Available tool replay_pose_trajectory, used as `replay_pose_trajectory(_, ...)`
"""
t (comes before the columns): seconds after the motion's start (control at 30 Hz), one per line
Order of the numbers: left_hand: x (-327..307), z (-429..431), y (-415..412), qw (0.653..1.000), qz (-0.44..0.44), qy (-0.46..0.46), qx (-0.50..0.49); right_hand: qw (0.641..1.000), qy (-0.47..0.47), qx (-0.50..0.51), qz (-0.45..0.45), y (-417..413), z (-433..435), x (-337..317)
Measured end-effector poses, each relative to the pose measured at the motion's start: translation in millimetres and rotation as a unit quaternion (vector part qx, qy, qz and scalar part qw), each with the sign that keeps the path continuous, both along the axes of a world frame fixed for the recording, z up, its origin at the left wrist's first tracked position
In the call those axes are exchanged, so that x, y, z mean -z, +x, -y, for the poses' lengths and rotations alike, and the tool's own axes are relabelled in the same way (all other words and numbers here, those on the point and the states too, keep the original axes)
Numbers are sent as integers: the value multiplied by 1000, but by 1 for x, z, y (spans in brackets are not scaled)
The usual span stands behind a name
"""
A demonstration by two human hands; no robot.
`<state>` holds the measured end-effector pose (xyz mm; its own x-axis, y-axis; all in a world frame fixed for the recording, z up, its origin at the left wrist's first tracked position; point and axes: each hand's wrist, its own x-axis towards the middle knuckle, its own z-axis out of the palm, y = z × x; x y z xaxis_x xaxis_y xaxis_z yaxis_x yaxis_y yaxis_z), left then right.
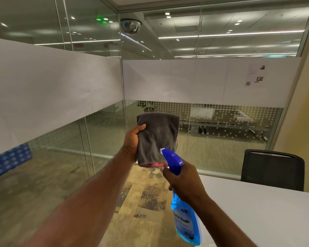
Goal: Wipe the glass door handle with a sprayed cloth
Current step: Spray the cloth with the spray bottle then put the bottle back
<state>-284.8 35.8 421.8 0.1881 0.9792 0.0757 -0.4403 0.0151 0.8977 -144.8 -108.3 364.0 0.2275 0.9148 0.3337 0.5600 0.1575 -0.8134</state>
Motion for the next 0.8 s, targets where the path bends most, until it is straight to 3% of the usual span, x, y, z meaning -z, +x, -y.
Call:
replay_pose_trajectory(0.27, 19, -1, 36, 999, -26, -34, 17, 998, 6, 52, -27, 38, 2, 22)
replay_pose_trajectory(0.43, 31, 3, 63, 995, -29, -74, 63, 989, 43, 110, -89, 68, 3, 7)
replay_pose_trajectory(0.8, 27, 10, 92, 992, -56, -72, 83, 983, 15, 171, -65, 111, -3, -12)
